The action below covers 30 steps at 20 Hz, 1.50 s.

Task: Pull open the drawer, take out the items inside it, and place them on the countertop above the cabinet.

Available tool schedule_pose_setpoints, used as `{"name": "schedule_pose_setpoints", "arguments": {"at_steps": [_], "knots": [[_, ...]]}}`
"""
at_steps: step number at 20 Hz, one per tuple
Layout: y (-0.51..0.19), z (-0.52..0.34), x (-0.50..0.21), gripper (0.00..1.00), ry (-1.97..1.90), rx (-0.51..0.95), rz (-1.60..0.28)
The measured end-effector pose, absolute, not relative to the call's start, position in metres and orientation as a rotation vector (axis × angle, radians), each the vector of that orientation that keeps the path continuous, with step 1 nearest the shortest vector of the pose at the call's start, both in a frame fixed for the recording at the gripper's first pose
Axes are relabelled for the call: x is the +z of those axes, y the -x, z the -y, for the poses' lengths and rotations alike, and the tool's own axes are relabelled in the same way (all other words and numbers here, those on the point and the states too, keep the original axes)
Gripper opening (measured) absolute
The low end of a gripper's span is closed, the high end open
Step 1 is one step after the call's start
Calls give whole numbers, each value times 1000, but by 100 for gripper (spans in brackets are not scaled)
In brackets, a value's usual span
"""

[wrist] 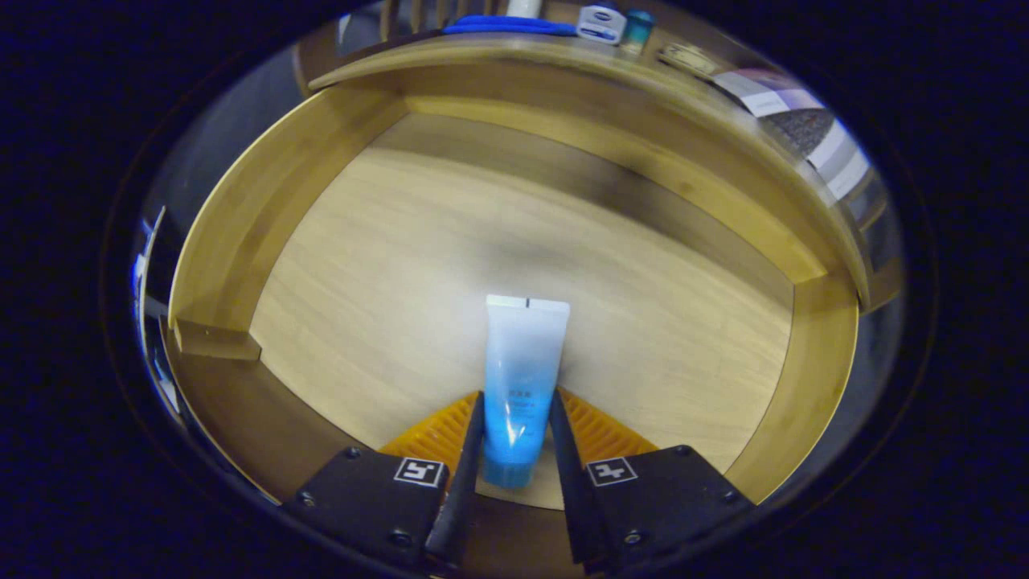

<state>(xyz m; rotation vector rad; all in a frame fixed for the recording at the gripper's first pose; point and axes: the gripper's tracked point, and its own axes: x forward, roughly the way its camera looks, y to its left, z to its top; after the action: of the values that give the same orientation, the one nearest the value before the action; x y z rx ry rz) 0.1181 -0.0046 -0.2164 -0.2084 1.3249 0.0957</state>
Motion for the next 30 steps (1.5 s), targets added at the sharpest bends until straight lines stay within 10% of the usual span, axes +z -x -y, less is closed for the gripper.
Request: {"name": "schedule_pose_setpoints", "arguments": {"at_steps": [30], "knots": [[-321,51,-85,49,210,-206,-892]]}}
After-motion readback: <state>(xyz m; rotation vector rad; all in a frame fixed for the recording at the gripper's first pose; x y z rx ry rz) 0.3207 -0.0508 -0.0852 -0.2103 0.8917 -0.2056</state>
